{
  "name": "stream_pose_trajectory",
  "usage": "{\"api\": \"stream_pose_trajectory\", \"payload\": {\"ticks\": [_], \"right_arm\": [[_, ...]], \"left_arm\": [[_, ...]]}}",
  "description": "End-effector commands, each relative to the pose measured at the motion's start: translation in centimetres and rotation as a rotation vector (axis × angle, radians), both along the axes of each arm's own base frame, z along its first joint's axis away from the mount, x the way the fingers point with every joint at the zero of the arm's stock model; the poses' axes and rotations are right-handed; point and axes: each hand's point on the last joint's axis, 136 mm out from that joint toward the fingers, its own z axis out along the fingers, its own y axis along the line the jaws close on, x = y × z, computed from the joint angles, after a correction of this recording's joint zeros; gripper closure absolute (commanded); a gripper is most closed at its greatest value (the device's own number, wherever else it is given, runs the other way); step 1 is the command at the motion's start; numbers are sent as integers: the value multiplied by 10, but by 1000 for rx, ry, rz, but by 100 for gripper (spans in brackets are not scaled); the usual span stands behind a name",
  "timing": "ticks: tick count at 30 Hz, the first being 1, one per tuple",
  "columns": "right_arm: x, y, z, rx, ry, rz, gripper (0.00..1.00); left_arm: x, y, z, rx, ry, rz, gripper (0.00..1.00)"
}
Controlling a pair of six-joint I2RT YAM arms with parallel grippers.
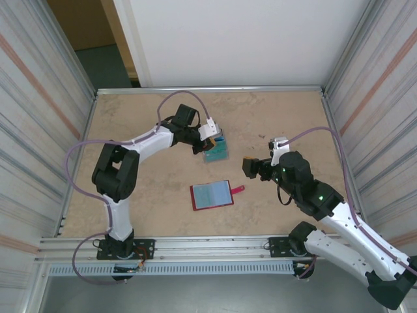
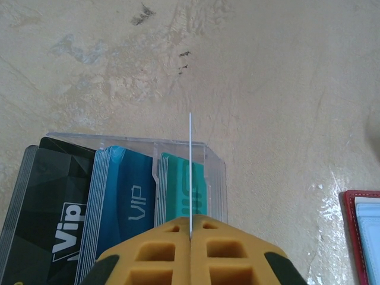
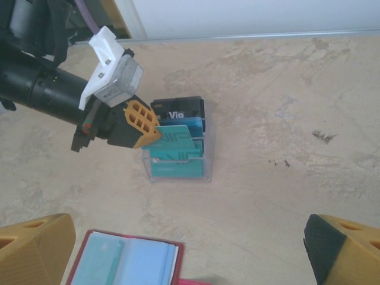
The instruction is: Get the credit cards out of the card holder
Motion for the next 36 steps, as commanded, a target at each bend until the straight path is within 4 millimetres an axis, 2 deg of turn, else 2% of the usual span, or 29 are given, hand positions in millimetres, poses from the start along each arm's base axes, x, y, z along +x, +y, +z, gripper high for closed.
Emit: {"api": "stream_pose_trajectory", "payload": {"ticks": [1, 7, 18, 24, 30, 36], "right_arm": [[3, -5, -1, 11, 7, -36, 1], [3, -5, -5, 6, 16, -42, 1], [3, -4, -3, 13, 17, -38, 1], [3, -3, -3, 13, 18, -32, 1], [3, -2, -3, 9, 22, -27, 1], [5, -4, -8, 4, 45, -51, 1]], "left_arm": [[0, -2, -2, -8, 29, -17, 100], [2, -1, -11, 12, 37, -8, 100], [5, -2, -16, 22, 54, -8, 100], [6, 0, -16, 33, 51, 0, 80], [6, -1, -5, 25, 31, 4, 79], [-3, -3, 29, 4, -31, 16, 77]]}}
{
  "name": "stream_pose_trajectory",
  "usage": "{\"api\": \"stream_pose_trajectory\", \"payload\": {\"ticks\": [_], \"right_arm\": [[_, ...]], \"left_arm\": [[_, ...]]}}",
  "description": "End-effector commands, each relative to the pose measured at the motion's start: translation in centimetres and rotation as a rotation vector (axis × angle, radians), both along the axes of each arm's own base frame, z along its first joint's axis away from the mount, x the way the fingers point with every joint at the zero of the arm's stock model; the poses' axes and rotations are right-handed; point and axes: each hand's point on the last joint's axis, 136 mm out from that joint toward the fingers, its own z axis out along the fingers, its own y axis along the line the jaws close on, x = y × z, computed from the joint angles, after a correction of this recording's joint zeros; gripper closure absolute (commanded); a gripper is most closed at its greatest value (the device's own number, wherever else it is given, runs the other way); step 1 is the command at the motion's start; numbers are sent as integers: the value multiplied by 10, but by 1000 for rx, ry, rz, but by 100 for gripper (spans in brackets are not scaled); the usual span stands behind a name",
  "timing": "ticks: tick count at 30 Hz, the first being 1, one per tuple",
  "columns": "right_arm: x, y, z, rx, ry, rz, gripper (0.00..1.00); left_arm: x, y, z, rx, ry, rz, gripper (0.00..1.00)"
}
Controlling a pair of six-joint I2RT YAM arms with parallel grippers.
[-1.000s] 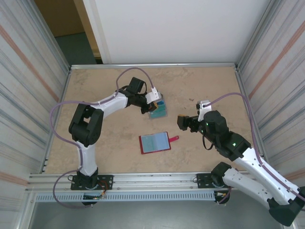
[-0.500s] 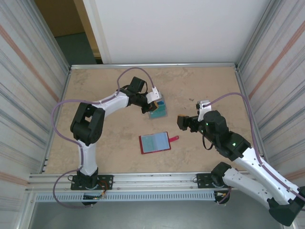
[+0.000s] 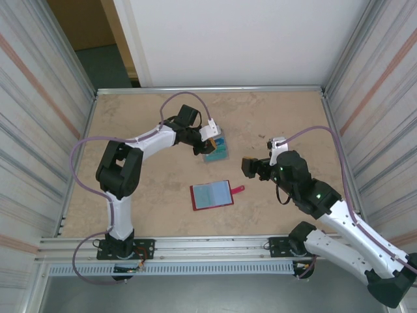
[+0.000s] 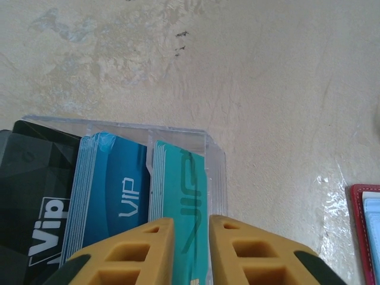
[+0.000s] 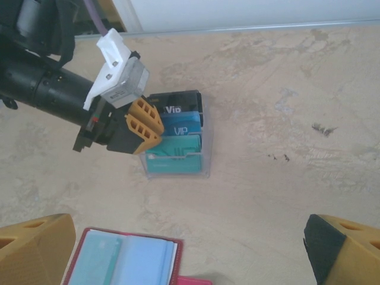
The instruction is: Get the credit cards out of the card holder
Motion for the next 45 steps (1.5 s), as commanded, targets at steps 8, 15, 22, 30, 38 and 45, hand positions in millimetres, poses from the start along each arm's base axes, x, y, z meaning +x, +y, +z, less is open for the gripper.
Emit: {"api": "stream_pose_trajectory", "payload": {"ticks": [8, 15, 22, 30, 38, 45], "right_arm": [[10, 7, -25, 4, 113, -53, 1], [12, 35, -65, -11, 268, -39, 0], [-6, 86, -106, -105, 398, 60, 17], [-36, 142, -136, -241, 501, 196, 43], [-54, 182, -163, -261, 596, 316, 66], [-58, 194, -180, -317, 630, 352, 71]], "left_arm": [[-28, 18, 101, -151, -164, 151, 55], [-52, 72, 121, -260, -162, 483, 14], [-80, 153, 102, -361, -154, 913, 1], [-116, 227, 70, -428, -107, 1272, 1], [-134, 241, 56, -486, -80, 1321, 1], [-132, 241, 51, -460, -74, 1326, 1]]}}
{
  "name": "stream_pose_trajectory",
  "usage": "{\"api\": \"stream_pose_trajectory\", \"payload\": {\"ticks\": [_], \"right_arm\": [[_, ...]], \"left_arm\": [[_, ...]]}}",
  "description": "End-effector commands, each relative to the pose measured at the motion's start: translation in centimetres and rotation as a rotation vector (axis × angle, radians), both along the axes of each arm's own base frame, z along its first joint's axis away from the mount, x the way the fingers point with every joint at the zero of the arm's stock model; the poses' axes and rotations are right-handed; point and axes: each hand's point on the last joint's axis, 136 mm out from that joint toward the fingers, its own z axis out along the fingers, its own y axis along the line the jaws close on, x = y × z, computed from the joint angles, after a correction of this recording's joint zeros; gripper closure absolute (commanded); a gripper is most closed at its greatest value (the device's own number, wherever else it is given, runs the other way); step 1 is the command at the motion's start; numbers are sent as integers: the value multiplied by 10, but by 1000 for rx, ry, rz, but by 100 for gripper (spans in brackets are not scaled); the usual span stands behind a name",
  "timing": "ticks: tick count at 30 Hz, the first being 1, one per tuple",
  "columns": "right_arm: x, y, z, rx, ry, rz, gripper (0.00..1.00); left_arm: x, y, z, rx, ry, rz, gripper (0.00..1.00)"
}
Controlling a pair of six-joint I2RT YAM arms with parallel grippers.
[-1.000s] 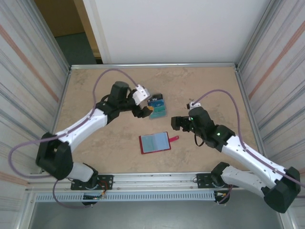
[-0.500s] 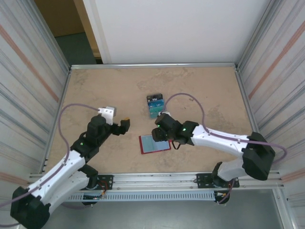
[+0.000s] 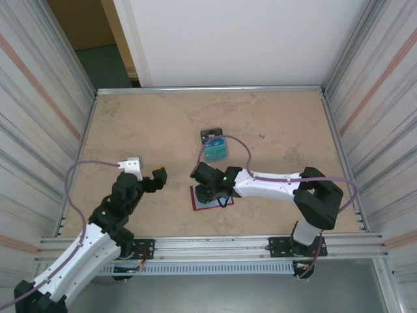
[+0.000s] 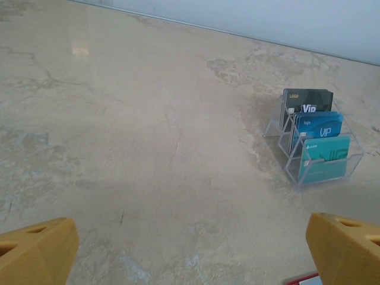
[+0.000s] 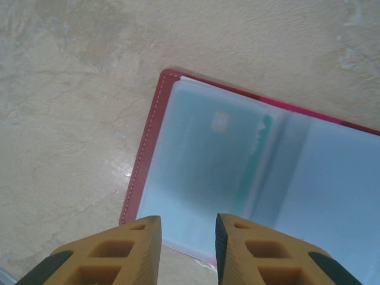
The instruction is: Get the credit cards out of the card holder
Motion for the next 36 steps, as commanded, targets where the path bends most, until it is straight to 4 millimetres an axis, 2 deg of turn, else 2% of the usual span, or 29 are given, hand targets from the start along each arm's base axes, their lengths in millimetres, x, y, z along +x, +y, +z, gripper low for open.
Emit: {"api": "stream_pose_trajectory", "payload": {"ticks": [1, 4, 14, 30, 36], "right_arm": [[-6, 9, -1, -8, 27, 36, 70], [-9, 14, -7, -14, 44, 52, 69], [-14, 15, -26, -77, 69, 70, 53], [-20, 11, -48, -128, 96, 76, 44], [-23, 4, -58, -166, 101, 65, 48]], "left_arm": [[3, 6, -4, 1, 18, 42, 1], [4, 4, -8, 4, 35, 40, 1], [7, 0, -10, 6, 50, 29, 1], [12, -7, -12, 9, 69, 7, 1], [11, -7, -12, 6, 68, 7, 1]]}}
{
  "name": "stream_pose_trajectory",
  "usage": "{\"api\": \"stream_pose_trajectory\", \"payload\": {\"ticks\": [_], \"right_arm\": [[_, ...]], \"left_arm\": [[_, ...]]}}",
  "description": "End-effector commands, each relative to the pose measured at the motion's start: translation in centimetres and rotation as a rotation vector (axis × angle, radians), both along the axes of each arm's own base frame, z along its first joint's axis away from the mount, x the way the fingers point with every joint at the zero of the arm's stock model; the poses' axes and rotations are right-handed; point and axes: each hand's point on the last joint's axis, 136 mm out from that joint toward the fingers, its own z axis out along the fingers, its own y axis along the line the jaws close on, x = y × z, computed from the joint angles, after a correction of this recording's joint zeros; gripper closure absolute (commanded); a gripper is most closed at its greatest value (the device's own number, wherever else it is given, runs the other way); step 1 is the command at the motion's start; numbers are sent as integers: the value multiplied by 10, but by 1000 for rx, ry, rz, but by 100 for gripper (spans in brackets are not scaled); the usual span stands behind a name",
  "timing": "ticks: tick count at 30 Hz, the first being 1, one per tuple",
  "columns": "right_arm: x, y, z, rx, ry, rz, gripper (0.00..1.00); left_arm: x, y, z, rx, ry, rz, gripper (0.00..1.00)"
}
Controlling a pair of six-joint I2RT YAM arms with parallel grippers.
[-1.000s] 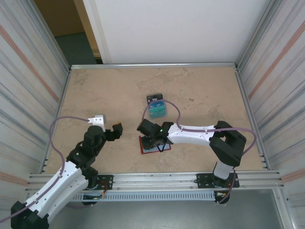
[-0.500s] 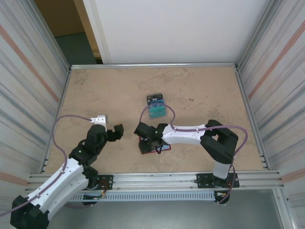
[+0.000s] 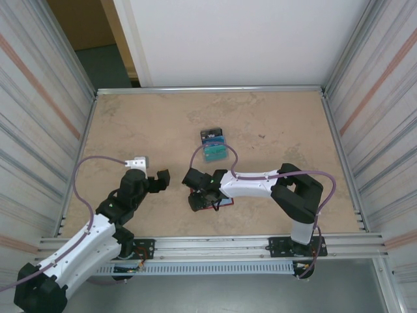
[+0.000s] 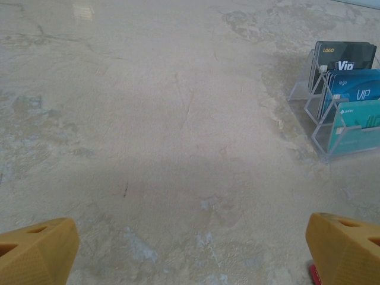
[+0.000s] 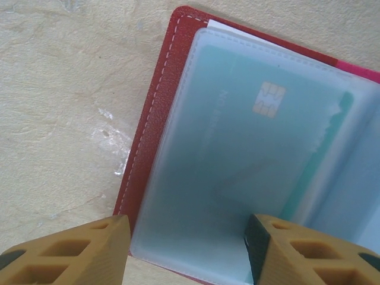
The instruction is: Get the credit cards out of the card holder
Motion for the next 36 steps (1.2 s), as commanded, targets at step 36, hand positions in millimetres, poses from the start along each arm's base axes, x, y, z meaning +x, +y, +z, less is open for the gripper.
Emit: {"api": "stream_pose_trajectory", "payload": {"ticks": [36], "right_arm": [[-12, -22, -38, -137, 38, 3, 54]], "left_arm": [[6, -7, 30, -11, -57, -38, 1]]}}
